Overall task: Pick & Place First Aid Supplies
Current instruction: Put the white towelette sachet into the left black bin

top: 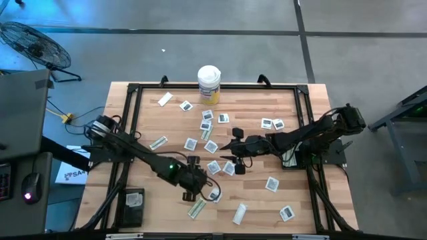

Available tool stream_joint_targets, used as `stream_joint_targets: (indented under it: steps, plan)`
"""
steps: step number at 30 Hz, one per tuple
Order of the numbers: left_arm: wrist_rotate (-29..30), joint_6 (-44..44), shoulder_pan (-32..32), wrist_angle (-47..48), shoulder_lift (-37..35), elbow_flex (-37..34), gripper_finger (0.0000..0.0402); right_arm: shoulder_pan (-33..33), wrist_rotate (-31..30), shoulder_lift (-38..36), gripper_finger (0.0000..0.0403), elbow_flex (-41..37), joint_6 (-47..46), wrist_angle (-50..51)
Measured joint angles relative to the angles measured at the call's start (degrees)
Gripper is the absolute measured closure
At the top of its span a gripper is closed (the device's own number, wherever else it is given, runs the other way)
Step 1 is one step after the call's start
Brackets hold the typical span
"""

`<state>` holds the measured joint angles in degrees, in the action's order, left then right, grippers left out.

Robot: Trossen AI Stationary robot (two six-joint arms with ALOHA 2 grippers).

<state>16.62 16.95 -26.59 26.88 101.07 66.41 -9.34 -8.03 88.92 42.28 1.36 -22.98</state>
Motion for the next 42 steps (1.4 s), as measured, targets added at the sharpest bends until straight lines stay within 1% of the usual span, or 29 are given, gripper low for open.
stream_joint_targets:
  steps: [1,4,7,10,12,14,18,23,25,28,32,34,38,42]
  plan:
    - [-0.31,-1.72,0.44,-1.08,-0.19,-0.78,0.0206,0.00,0.00,0.00,0.0265,0.00,0.00,0.00]
    - [-4.17,-7.96,2.18,-9.03,-0.22,-2.68,0.0215,0.02,-0.02,0.00,0.0265,0.00,0.08,-0.27]
    - [-11.62,-12.10,4.67,-16.44,-0.23,-5.32,0.0220,0.02,-0.22,0.00,0.0265,0.00,0.09,-0.36]
    - [-17.54,-13.64,6.43,-24.35,0.58,-8.26,0.0220,-0.06,-0.55,0.00,0.0265,0.00,-0.06,-0.01]
    - [-18.90,-14.25,6.48,-27.75,1.07,-9.97,0.0220,-0.65,-2.42,0.00,0.0265,0.00,-0.90,0.59]
    - [-20.67,-15.12,6.34,-32.44,2.48,-10.24,0.0220,-1.49,-4.35,-0.02,0.0265,0.00,-1.33,1.68]
    - [-24.92,-15.16,6.30,-36.75,4.71,-10.47,0.0220,-3.69,-3.81,-0.02,0.0265,0.00,-1.35,3.24]
    - [-25.54,-14.99,6.32,-40.17,6.24,-10.46,0.0220,-6.45,1.64,-0.02,0.0265,0.00,-1.10,4.09]
    - [-25.51,-15.31,6.00,-41.88,6.24,-10.48,0.0220,-7.65,2.37,-0.02,0.0265,0.00,-1.39,4.15]
    - [-23.57,-16.79,4.60,-42.85,6.24,-10.48,0.0220,-9.81,0.19,-0.02,0.0265,0.00,-1.53,3.88]
    - [-19.56,-16.70,2.49,-44.19,6.39,-10.48,0.0220,-12.93,-4.98,-0.02,0.0265,0.00,-1.92,3.37]
    - [-17.74,-15.83,1.71,-44.94,6.88,-10.46,0.0220,-14.07,-6.62,-0.02,0.0265,0.00,-2.01,2.98]
    - [-17.55,-15.21,1.33,-46.93,8.40,-10.38,0.0220,-14.95,-8.26,-0.02,0.0265,0.00,-1.99,2.05]
    - [-19.31,-14.78,1.31,-50.53,11.05,-9.97,0.0220,-14.97,-8.64,-0.04,0.0265,0.00,-1.52,1.35]
